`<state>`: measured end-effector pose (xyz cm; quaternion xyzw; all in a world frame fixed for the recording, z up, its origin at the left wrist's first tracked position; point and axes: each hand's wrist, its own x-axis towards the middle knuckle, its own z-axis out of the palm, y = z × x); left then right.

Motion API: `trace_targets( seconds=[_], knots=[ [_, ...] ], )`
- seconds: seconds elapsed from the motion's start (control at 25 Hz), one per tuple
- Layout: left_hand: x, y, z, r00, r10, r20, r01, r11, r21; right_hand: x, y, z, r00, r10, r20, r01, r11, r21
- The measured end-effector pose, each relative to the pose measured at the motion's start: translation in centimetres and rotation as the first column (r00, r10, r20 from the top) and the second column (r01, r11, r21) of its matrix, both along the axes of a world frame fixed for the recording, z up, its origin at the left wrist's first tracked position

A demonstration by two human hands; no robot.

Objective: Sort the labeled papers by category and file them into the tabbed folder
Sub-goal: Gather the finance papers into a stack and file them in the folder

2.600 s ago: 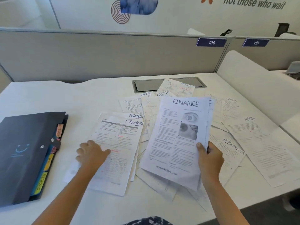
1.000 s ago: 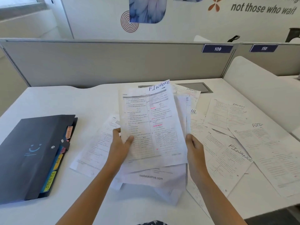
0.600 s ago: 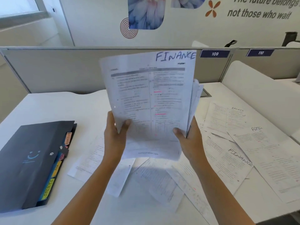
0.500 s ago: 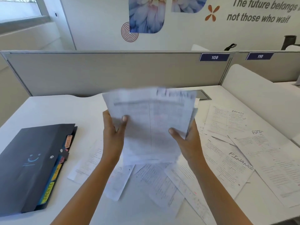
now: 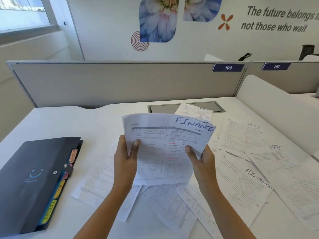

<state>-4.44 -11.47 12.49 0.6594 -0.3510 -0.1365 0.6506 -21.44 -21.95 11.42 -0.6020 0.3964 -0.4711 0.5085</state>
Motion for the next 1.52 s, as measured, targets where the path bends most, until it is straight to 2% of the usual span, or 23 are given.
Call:
trace_targets(
  seconds=[0.16, 0.4, 0.52, 0.6, 0.68, 0.76, 0.84, 1.0, 1.12, 1.16, 1.24, 1.28, 1.32, 1.36, 1.4, 1.44, 1.52],
  knots=[
    [-0.6, 0.2, -1.9, 0.995, -0.057, -0.084, 0.067, 0.99, 0.122, 0.1, 0.2, -1.5, 1.0, 0.022, -0.008, -0.022, 0.998, 0.064],
    [1.1, 1.3, -1.7, 0.992, 0.121, 0.016, -0.122, 0.979, 0.165, -0.6, -0.3, -2.3, 0.997, -0.003, -0.082, 0.001, 1.0, -0.023],
    [2.9, 2.2, -1.4, 0.978, 0.206, -0.039, -0.196, 0.964, 0.18, -2.1, -0.8, -4.3, 0.96, -0.121, -0.254, 0.103, 0.991, -0.083],
    [4.2, 2.7, -1.6, 0.962, 0.265, -0.063, -0.244, 0.942, 0.23, -3.7, -1.6, -6.6, 0.861, -0.161, -0.482, 0.126, 0.987, -0.104],
    [5.2, 3.2, -2.1, 0.946, 0.301, -0.123, -0.26, 0.928, 0.267, -5.3, -2.7, -9.0, 0.693, -0.149, -0.706, 0.152, 0.987, -0.059],
    [5.5, 3.7, -2.3, 0.932, 0.306, -0.196, -0.244, 0.927, 0.286, -6.5, -3.2, -10.5, 0.514, -0.125, -0.849, 0.18, 0.983, -0.035],
    [5.5, 4.2, -2.7, 0.92, 0.306, -0.244, -0.228, 0.926, 0.301, -6.5, -3.1, -11.3, 0.435, -0.1, -0.895, 0.123, 0.991, -0.051],
    [5.3, 4.4, -3.6, 0.896, 0.321, -0.307, -0.22, 0.921, 0.321, -4.3, -1.7, -11.9, 0.437, -0.018, -0.899, -0.111, 0.991, -0.074],
    [5.3, 4.3, -4.2, 0.902, 0.291, -0.32, -0.176, 0.923, 0.342, -2.7, -1.0, -12.2, 0.42, 0.09, -0.903, -0.35, 0.934, -0.069],
    [5.4, 4.4, -4.3, 0.904, 0.277, -0.327, -0.158, 0.925, 0.346, -2.4, -0.9, -12.1, 0.43, 0.147, -0.891, -0.416, 0.908, -0.051],
    [5.5, 4.6, -4.6, 0.905, 0.252, -0.342, -0.129, 0.93, 0.343, -2.3, -1.1, -11.4, 0.525, 0.266, -0.809, -0.458, 0.889, -0.005],
    [5.6, 4.7, -4.7, 0.906, 0.243, -0.348, -0.119, 0.932, 0.342, -2.5, -1.3, -11.0, 0.593, 0.266, -0.76, -0.418, 0.909, -0.007],
    [5.7, 4.8, -4.8, 0.906, 0.237, -0.351, -0.112, 0.933, 0.341, -2.9, -1.7, -10.8, 0.659, 0.18, -0.73, -0.314, 0.948, -0.049],
    [5.7, 4.9, -4.9, 0.906, 0.234, -0.352, -0.108, 0.933, 0.342, -3.5, -2.3, -10.8, 0.688, 0.009, -0.725, -0.146, 0.981, -0.127],
    [5.7, 4.9, -4.9, 0.905, 0.232, -0.355, -0.105, 0.934, 0.341, -4.4, -3.1, -11.0, 0.652, -0.179, -0.737, 0.058, 0.981, -0.186],
    [5.7, 5.0, -5.0, 0.905, 0.23, -0.359, -0.103, 0.935, 0.339, -5.4, -3.9, -11.0, 0.562, -0.305, -0.769, 0.254, 0.948, -0.19],
    [5.6, 5.1, -5.1, 0.9, 0.224, -0.374, -0.096, 0.938, 0.332, -7.4, -5.3, -10.7, 0.396, -0.354, -0.847, 0.517, 0.848, -0.112]
  ],
)
